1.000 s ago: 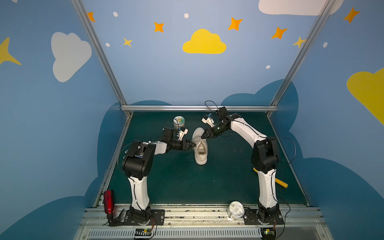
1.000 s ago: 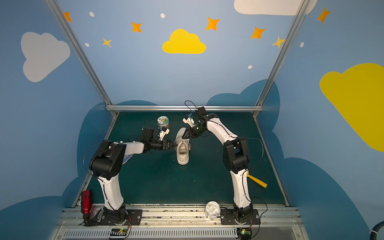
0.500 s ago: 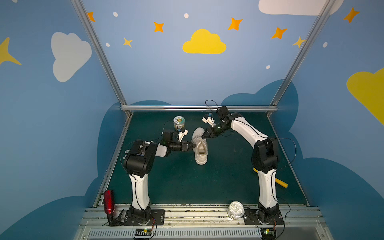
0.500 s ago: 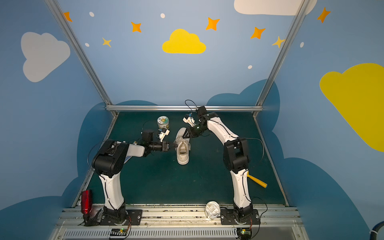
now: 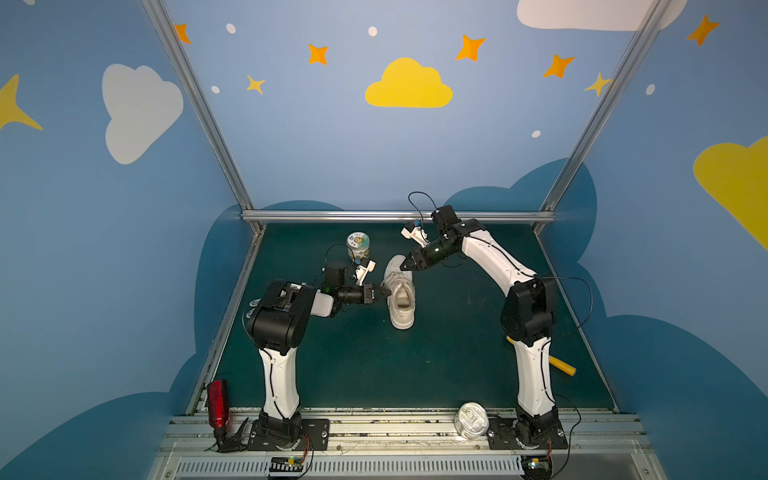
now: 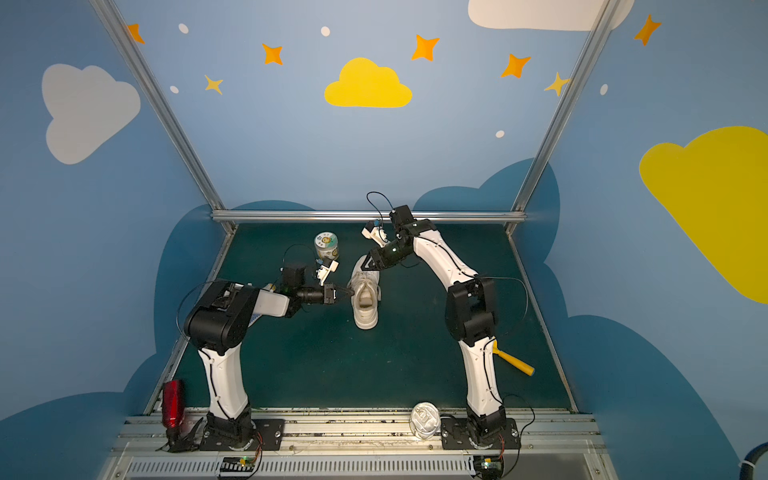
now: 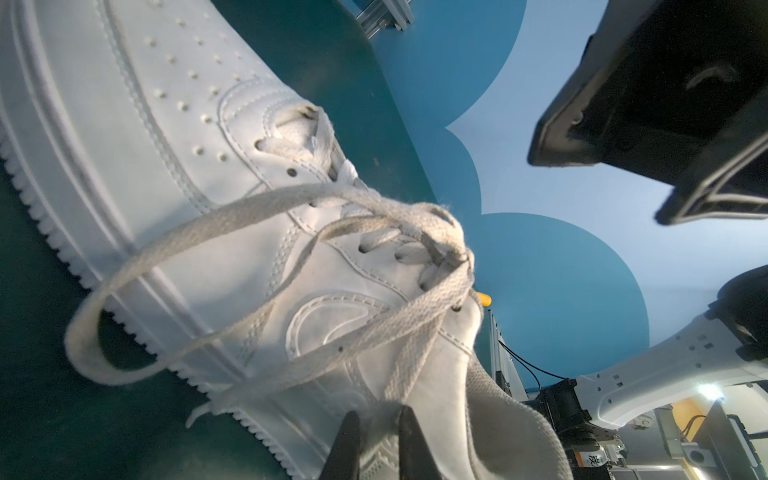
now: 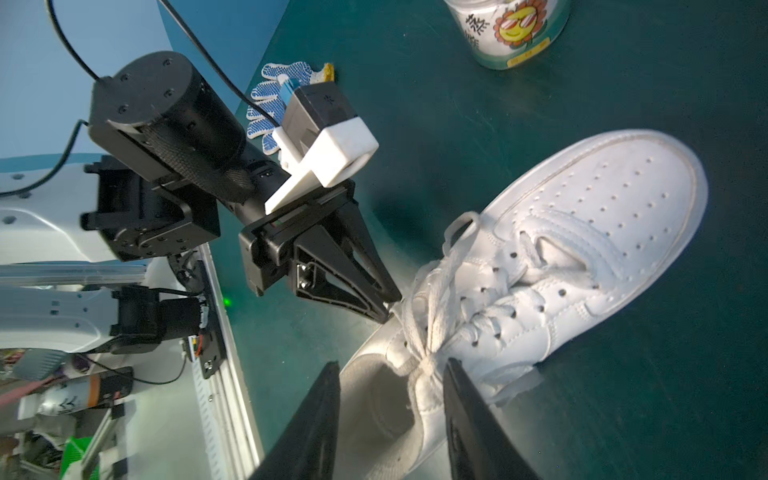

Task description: Tie the shoes

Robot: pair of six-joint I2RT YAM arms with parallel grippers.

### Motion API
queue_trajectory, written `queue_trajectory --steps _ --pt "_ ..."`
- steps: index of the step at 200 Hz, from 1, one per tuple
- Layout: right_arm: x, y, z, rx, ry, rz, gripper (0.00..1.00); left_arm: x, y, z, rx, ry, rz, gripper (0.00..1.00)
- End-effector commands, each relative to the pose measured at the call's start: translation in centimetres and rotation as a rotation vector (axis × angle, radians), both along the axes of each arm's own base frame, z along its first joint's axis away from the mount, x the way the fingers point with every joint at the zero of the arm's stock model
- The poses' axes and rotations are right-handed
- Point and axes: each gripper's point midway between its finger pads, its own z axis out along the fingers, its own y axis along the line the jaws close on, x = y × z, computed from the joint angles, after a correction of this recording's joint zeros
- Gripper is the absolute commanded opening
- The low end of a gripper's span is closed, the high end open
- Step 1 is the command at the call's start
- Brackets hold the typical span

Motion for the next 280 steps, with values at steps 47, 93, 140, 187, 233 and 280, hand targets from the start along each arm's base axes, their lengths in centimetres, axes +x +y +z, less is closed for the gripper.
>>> queue_trajectory --steps 47,93,140,187,233,280 --pt "1.6 1.8 -2.3 -0.082 -0.089 0.082 0.47 -0.7 0.1 0.9 0.006 -0.006 -0.008 0.04" --pt "1.2 2.4 -3.3 -0.105 -0.105 0.12 0.51 -1.1 0.3 1.5 0.008 -0.015 -0.005 0.03" --pt "0.7 3.0 -4.1 -0.129 -0.117 0.145 0.56 -1.3 0.3 1.7 0.011 -0.014 -0.004 0.03" --pt "0.1 3.5 -5.3 -0.16 -0.136 0.193 0.56 -1.9 0.5 1.7 0.011 -0.003 -0.001 0.03" --pt "-0.7 3.7 -5.8 -0.201 -0.165 0.239 0.5 -2.2 0.4 1.8 0.012 -0.002 -0.003 0.03" --pt "-1.1 3.6 -6.1 -0.251 -0.199 0.265 0.43 -2.2 0.4 1.7 0.013 0.008 0.005 0.03"
